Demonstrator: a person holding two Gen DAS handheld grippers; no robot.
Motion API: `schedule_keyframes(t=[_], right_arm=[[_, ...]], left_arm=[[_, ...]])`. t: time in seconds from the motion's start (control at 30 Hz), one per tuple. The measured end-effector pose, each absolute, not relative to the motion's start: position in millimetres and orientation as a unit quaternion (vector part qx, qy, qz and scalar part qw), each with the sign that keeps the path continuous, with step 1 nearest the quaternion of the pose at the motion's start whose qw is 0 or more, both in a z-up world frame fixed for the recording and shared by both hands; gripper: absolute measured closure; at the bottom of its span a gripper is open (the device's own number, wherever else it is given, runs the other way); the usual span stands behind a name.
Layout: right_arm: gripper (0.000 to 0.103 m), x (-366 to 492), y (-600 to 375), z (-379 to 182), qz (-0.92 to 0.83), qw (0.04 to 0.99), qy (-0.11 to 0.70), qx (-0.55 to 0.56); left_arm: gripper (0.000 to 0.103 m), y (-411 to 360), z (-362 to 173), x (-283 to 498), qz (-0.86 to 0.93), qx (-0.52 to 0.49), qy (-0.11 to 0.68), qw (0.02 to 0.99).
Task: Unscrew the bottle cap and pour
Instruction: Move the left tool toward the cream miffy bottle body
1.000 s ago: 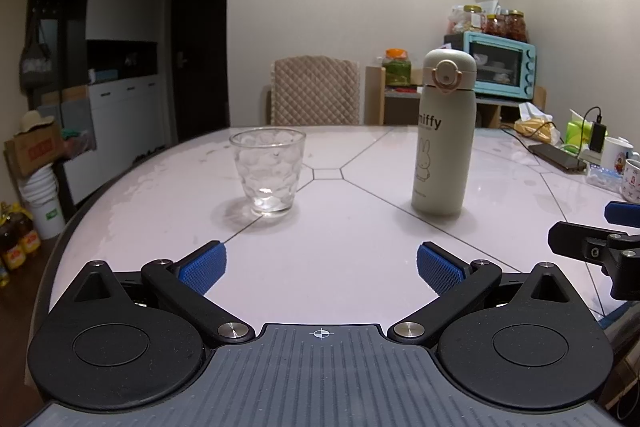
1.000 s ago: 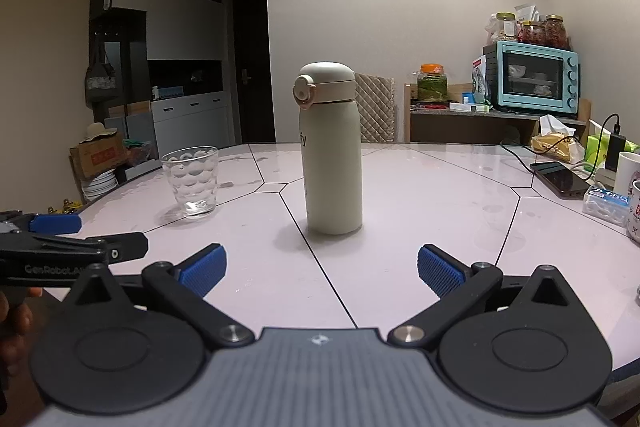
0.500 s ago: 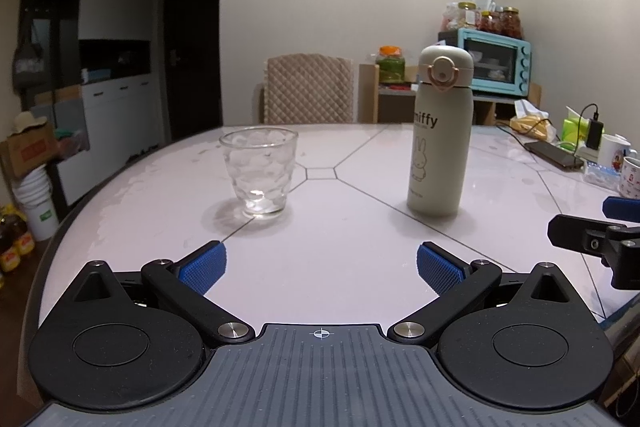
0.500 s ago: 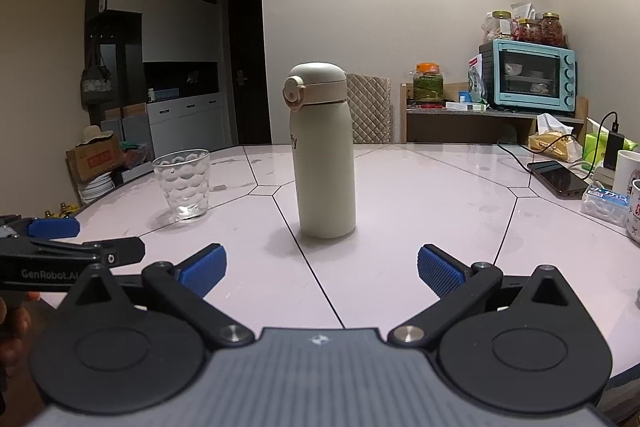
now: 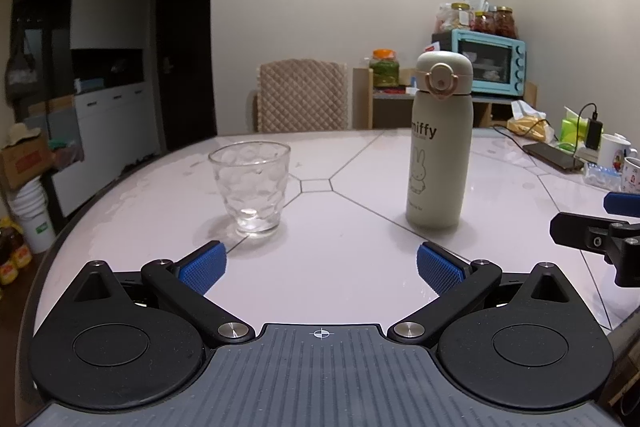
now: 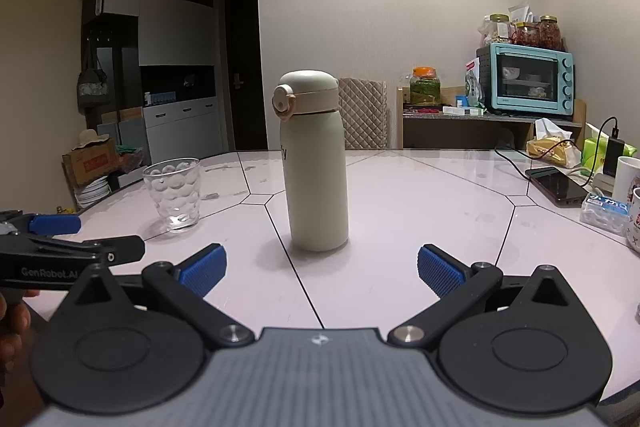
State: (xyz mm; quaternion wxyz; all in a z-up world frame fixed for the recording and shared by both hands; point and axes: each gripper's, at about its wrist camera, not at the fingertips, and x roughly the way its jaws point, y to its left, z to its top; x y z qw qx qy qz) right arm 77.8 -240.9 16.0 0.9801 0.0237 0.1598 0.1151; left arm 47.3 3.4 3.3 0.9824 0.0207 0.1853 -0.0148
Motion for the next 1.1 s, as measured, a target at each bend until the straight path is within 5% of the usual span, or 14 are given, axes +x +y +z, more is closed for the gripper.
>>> schedule_keyframes(t=[1.1], right_arm=[[0.0, 104, -254, 29, 0.121, 0.983, 0.136, 0.024]], left_arm=[[0.0, -6, 7, 88, -0.061, 0.039, 0.157, 0.985]])
